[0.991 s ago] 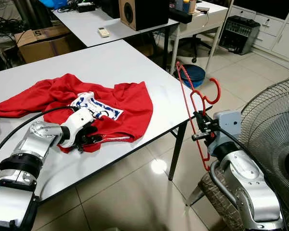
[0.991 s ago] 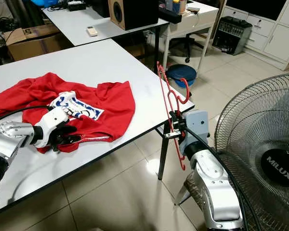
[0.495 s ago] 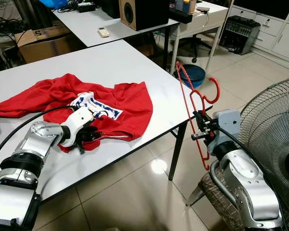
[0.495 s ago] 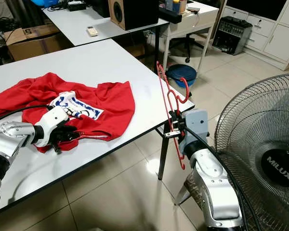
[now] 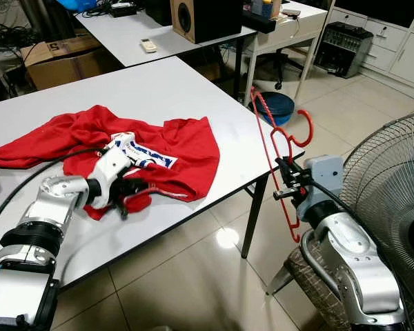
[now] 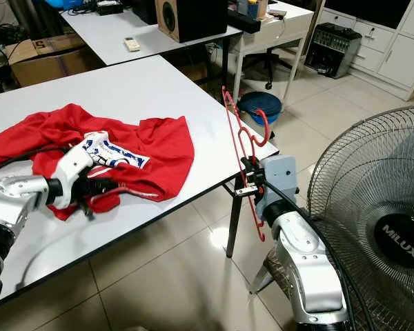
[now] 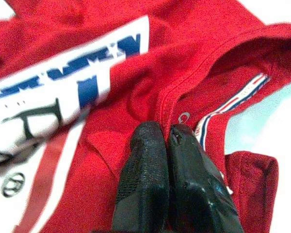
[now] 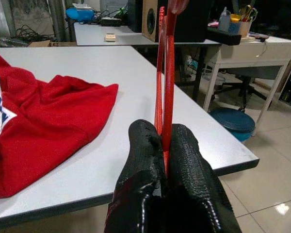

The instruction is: Hang hanger

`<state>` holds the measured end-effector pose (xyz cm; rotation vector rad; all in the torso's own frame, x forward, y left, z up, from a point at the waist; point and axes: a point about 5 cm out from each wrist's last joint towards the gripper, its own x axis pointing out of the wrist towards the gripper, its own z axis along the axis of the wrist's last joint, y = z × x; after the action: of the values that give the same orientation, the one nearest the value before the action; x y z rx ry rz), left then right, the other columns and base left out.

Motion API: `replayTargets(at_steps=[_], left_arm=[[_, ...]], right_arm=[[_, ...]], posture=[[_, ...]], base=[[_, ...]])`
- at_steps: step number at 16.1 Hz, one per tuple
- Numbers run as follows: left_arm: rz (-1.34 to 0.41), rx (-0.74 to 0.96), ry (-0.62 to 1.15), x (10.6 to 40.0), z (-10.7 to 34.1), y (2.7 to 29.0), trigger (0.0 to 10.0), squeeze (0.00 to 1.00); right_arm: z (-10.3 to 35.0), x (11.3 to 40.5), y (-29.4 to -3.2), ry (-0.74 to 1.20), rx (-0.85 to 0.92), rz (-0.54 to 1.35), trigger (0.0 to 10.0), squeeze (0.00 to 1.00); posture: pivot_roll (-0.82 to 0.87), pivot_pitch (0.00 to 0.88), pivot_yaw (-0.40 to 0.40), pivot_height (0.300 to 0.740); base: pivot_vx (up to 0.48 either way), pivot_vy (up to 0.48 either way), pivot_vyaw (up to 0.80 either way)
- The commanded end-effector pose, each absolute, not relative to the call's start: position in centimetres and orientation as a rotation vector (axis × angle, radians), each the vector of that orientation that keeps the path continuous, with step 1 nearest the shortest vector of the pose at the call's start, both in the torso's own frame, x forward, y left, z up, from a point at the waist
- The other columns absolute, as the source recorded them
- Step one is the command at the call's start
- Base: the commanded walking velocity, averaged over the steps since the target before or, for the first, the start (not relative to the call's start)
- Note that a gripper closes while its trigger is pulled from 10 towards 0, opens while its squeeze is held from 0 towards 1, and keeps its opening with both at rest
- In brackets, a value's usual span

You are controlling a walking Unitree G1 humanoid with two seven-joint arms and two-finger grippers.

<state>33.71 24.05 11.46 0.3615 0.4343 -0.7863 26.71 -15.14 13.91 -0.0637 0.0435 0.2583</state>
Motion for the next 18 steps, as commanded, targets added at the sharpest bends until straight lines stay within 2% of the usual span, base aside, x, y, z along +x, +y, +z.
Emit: replayTargets(at_steps=[1,5,7,8,9,10,11,13,15,16,17,18], left_arm=[[-0.748,0.380,0.368,34.2,12.5,24.2,0.0,0.00],[-0.610,0.447,0.195,36.0,16.5,24.6,0.0,0.00],[-0.795,0.599,0.277,34.8,15.0,23.1,0.0,0.00],[-0.806,0.666,0.314,34.5,14.1,23.1,0.8,0.00],[-0.694,0.535,0.302,35.3,14.4,23.6,0.0,0.00],[-0.879,0.603,0.397,33.8,12.3,22.4,0.0,0.00],[-0.983,0.622,0.465,32.7,10.9,21.8,2.9,0.00],[-0.930,0.571,0.476,32.6,10.5,21.9,10.0,0.00],[-0.951,0.555,0.485,32.4,10.7,22.0,10.0,0.00],[-0.934,0.537,0.466,32.6,11.1,22.1,10.0,0.21],[-0.928,0.525,0.453,32.7,11.4,22.1,10.0,0.53],[-0.926,0.511,0.432,32.9,11.8,22.0,10.0,1.00]], right_arm=[[14.2,26.9,-15.1,0.024,-0.086,0.265,10.0,0.00],[14.3,26.8,-15.2,0.019,-0.105,0.297,10.0,0.00],[14.4,26.6,-15.4,0.016,-0.108,0.309,10.0,0.00],[14.3,26.6,-15.6,0.018,-0.113,0.304,10.0,0.00],[14.3,26.6,-15.6,0.018,-0.114,0.298,10.0,0.00],[14.2,26.6,-15.5,0.021,-0.112,0.301,10.0,0.00],[14.2,26.5,-15.4,0.022,-0.115,0.307,10.0,0.00],[14.2,26.5,-15.2,0.022,-0.117,0.313,10.0,0.00],[14.1,26.6,-15.1,0.021,-0.119,0.324,10.0,0.00],[14.2,26.6,-15.1,0.020,-0.119,0.325,10.0,0.00],[14.2,26.6,-15.1,0.020,-0.119,0.326,10.0,0.00],[14.2,26.6,-15.0,0.020,-0.120,0.328,10.0,0.00]], posture=[[-0.15,0.000,0.046,0.740],[-0.15,0.000,0.045,0.740],[-0.15,0.000,0.047,0.740],[-0.15,0.000,0.054,0.740],[-0.15,0.000,0.054,0.740],[-0.15,0.000,0.053,0.740],[-0.16,0.000,0.057,0.740],[-0.16,0.000,0.052,0.740],[-0.16,0.000,0.046,0.740],[-0.15,0.000,0.044,0.740],[-0.15,0.000,0.044,0.740],[-0.15,0.000,0.043,0.740]], base=[[0.000,0.000,0.00],[0.000,0.000,0.00],[0.000,0.000,0.00],[0.000,0.000,0.00],[0.000,0.000,0.00],[0.000,0.000,0.00],[0.000,0.000,0.00],[0.000,0.000,0.00],[0.000,0.000,0.00],[0.000,0.000,0.00],[0.000,0.000,0.00],[0.000,0.000,0.00]])
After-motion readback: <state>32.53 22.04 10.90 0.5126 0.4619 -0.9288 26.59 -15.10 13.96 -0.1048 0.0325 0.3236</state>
